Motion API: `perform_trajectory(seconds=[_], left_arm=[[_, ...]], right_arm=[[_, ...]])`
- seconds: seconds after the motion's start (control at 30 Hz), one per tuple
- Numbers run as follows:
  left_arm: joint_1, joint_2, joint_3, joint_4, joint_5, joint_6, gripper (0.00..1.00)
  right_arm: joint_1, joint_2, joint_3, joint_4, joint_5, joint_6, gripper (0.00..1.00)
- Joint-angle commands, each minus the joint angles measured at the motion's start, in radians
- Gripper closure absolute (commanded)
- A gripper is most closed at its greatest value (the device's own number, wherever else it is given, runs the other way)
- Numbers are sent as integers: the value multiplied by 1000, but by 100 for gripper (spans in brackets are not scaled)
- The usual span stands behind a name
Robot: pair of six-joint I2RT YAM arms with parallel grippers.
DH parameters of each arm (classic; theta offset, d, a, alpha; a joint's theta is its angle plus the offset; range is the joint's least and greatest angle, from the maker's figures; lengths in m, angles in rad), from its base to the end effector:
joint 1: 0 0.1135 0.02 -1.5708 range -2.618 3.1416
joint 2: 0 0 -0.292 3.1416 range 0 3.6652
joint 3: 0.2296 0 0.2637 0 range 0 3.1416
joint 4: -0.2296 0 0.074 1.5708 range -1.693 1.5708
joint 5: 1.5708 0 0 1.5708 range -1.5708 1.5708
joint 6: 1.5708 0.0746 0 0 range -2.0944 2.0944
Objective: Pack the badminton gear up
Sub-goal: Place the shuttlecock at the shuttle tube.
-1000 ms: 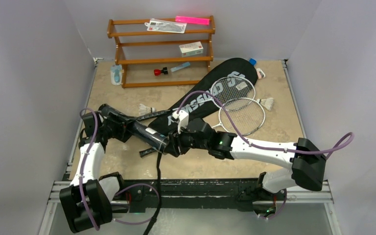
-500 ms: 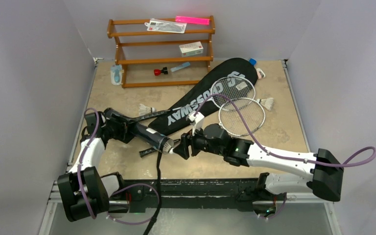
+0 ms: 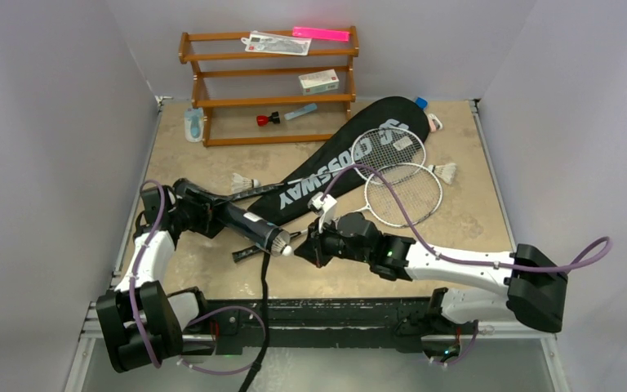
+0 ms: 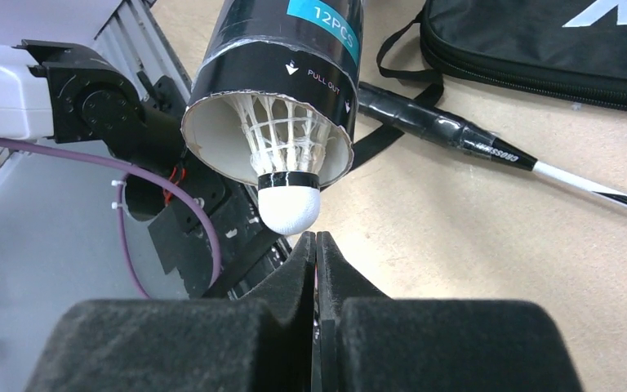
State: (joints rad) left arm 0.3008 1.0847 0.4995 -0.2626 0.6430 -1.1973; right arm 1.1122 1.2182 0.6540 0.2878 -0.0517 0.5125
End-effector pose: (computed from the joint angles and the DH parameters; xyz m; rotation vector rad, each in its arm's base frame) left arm 0.2227 0.0222 0.1796 -1.4809 2.0579 -1.1673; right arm 0.1343 0.2807 0.2604 -0.6337 1.9162 1.1430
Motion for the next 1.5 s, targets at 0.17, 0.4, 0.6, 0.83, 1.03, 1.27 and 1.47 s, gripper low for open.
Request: perform_trajectory(seconds=[0.17,0.4,0.6,0.83,1.03,1.27,1.47], left_arm=[[1,-27,44,22,26,-31,51],[0,-32,33,23,19,-26,52],[0,-43,29,12,-3,-13,52],[0,-26,35,26,24,-24,52],[0,-28,41,23,11,-42,52],[0,-64,32,17,-12,-74,52],[1,-87,20,20,-24,-94,52]], right_arm=[[-2,47,35,95,-63,-7,100],[-2,79,66,114,-93,1,100],[-2,93,107,99,-88,0,100],[-2,52,81,38,-31,-6,87],[-2,-26,13,45,-9,5,75],[-2,-67,-70,198,-18,64,58],[0,-3,-60,284,-83,97,45]])
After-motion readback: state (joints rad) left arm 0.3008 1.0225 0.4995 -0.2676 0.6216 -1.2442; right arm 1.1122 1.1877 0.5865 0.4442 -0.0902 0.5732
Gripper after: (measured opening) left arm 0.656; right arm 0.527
